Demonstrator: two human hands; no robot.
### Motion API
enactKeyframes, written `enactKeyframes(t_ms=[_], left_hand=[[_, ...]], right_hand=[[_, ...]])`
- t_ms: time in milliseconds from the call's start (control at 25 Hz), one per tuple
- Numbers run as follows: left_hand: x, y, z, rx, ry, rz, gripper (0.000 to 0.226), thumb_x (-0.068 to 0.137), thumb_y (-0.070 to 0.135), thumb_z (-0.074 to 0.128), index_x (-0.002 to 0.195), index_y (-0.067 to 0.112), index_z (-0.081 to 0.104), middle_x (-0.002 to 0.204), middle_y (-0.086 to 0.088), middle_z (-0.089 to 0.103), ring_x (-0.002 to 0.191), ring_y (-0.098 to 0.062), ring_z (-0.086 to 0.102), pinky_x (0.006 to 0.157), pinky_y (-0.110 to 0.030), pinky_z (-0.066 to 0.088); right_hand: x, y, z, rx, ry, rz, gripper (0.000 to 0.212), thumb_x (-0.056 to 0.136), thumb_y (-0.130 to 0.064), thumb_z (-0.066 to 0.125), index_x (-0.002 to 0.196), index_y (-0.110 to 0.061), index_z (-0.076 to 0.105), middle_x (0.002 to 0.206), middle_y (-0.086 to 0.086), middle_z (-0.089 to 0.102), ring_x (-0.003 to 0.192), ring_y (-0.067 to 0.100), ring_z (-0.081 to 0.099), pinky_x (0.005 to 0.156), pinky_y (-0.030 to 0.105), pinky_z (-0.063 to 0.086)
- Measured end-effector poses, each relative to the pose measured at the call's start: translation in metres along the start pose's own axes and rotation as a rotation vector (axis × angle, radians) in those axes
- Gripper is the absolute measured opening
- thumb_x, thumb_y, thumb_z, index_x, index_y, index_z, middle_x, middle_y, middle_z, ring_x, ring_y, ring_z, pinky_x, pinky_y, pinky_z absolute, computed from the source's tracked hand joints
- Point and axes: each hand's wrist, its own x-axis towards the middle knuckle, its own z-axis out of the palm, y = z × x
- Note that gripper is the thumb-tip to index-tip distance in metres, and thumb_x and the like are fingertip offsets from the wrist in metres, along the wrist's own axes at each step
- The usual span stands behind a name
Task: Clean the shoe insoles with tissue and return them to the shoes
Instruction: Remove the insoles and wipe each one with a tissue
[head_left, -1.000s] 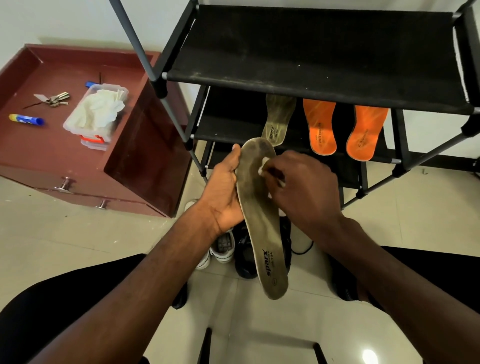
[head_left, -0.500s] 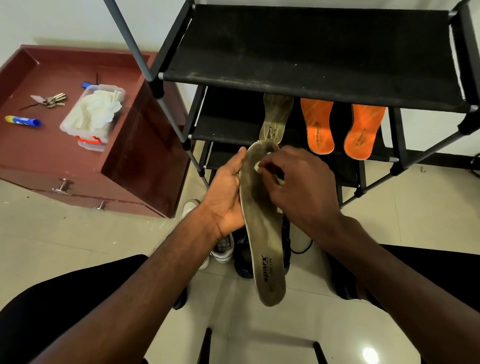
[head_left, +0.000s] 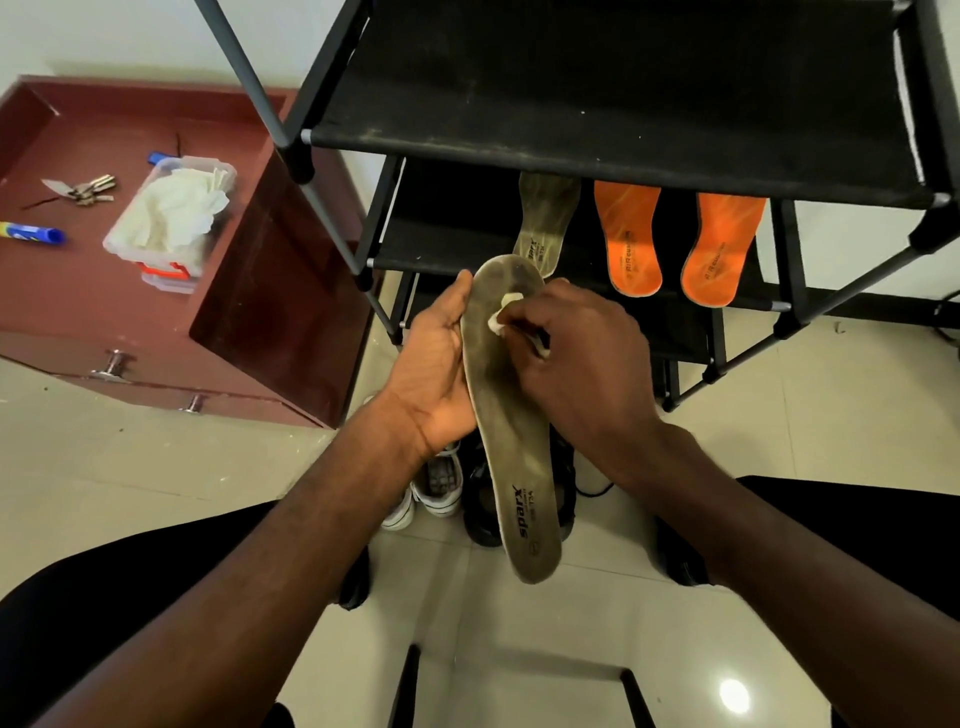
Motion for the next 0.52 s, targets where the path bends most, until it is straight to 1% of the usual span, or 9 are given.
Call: enactKeyframes(t_ms=[80, 120, 160, 240, 280, 360, 400, 440, 520], left_hand=[[-0.0007, 0.0007, 0.0007, 0.01, -0.006, -0.004, 0.07, 0.11, 0.054, 0.025, 0.157, 0.004, 0.039, 0.16, -0.014, 0.046, 0.149, -0.027, 0.043, 0.125, -0.043, 0.03], [-0.0027, 0.0005, 0.001, 0.008, -0.016, -0.009, 0.071, 0.11, 0.054, 0.024, 0.158, 0.003, 0.039, 0.16, -0.013, 0.046, 0.149, -0.026, 0.043, 0.124, -0.042, 0.032], [-0.0044, -0.0003, 0.002, 0.0, -0.023, -0.012, 0.071, 0.11, 0.055, 0.024, 0.158, 0.004, 0.039, 0.161, -0.013, 0.045, 0.149, -0.026, 0.042, 0.124, -0.042, 0.032], [-0.0038, -0.0031, 0.0007, -0.018, -0.016, -0.007, 0.069, 0.11, 0.054, 0.027, 0.158, 0.005, 0.04, 0.162, -0.015, 0.043, 0.15, -0.028, 0.041, 0.126, -0.045, 0.028], [-0.0026, -0.004, -0.0004, -0.015, -0.006, -0.004, 0.068, 0.11, 0.053, 0.029, 0.158, 0.006, 0.04, 0.162, -0.016, 0.042, 0.151, -0.029, 0.04, 0.127, -0.046, 0.026], [-0.0023, -0.0021, -0.0021, -0.017, -0.018, -0.014, 0.069, 0.111, 0.053, 0.026, 0.158, 0.005, 0.039, 0.161, -0.014, 0.044, 0.151, -0.028, 0.04, 0.127, -0.044, 0.025], [-0.004, -0.0017, -0.0018, -0.026, -0.038, -0.022, 0.07, 0.111, 0.054, 0.025, 0.157, 0.004, 0.04, 0.16, -0.013, 0.046, 0.15, -0.026, 0.041, 0.126, -0.042, 0.028], [-0.0057, -0.0022, -0.0001, -0.038, -0.045, -0.024, 0.07, 0.111, 0.054, 0.024, 0.156, 0.004, 0.042, 0.158, -0.012, 0.049, 0.147, -0.025, 0.045, 0.124, -0.041, 0.032], [-0.0058, -0.0039, 0.001, -0.049, -0.007, -0.019, 0.065, 0.111, 0.053, 0.027, 0.148, 0.007, 0.053, 0.145, -0.012, 0.062, 0.135, -0.024, 0.058, 0.115, -0.04, 0.043]], right_hand=[[-0.003, -0.0038, 0.0038, 0.112, -0.067, -0.068, 0.014, 0.092, -0.022, 0.072, 0.103, -0.019, 0.08, 0.095, -0.006, 0.071, 0.087, 0.012, 0.066, 0.072, 0.039, 0.057], [-0.0042, -0.0039, 0.0032, 0.128, -0.103, -0.09, 0.013, 0.092, -0.023, 0.073, 0.102, -0.02, 0.08, 0.094, -0.008, 0.071, 0.086, 0.012, 0.066, 0.072, 0.039, 0.057], [-0.0042, -0.0027, 0.0014, 0.099, -0.106, -0.093, 0.013, 0.092, -0.026, 0.073, 0.102, -0.022, 0.08, 0.093, -0.009, 0.071, 0.087, 0.012, 0.066, 0.071, 0.039, 0.057], [-0.0006, 0.0007, 0.0001, 0.018, -0.032, -0.053, 0.013, 0.092, -0.028, 0.072, 0.102, -0.023, 0.08, 0.095, -0.008, 0.072, 0.088, 0.013, 0.066, 0.071, 0.039, 0.058], [0.0011, 0.0, 0.0, 0.024, -0.017, -0.047, 0.013, 0.091, -0.027, 0.073, 0.102, -0.022, 0.08, 0.095, -0.007, 0.073, 0.087, 0.013, 0.066, 0.071, 0.038, 0.058], [0.0009, -0.0038, 0.0, 0.11, -0.094, -0.112, 0.012, 0.09, -0.025, 0.074, 0.1, -0.022, 0.08, 0.093, -0.009, 0.072, 0.086, 0.011, 0.066, 0.072, 0.038, 0.057], [-0.0001, -0.005, -0.0007, 0.113, -0.139, -0.138, 0.011, 0.09, -0.027, 0.075, 0.099, -0.024, 0.08, 0.093, -0.01, 0.072, 0.086, 0.01, 0.066, 0.072, 0.038, 0.057], [-0.0004, -0.0046, -0.0017, 0.067, -0.144, -0.135, 0.01, 0.091, -0.03, 0.074, 0.098, -0.025, 0.079, 0.093, -0.011, 0.071, 0.087, 0.01, 0.065, 0.071, 0.038, 0.057], [0.0008, -0.0008, -0.0016, -0.019, -0.057, -0.077, 0.011, 0.091, -0.029, 0.073, 0.098, -0.023, 0.079, 0.092, -0.009, 0.072, 0.087, 0.014, 0.065, 0.069, 0.038, 0.057]])
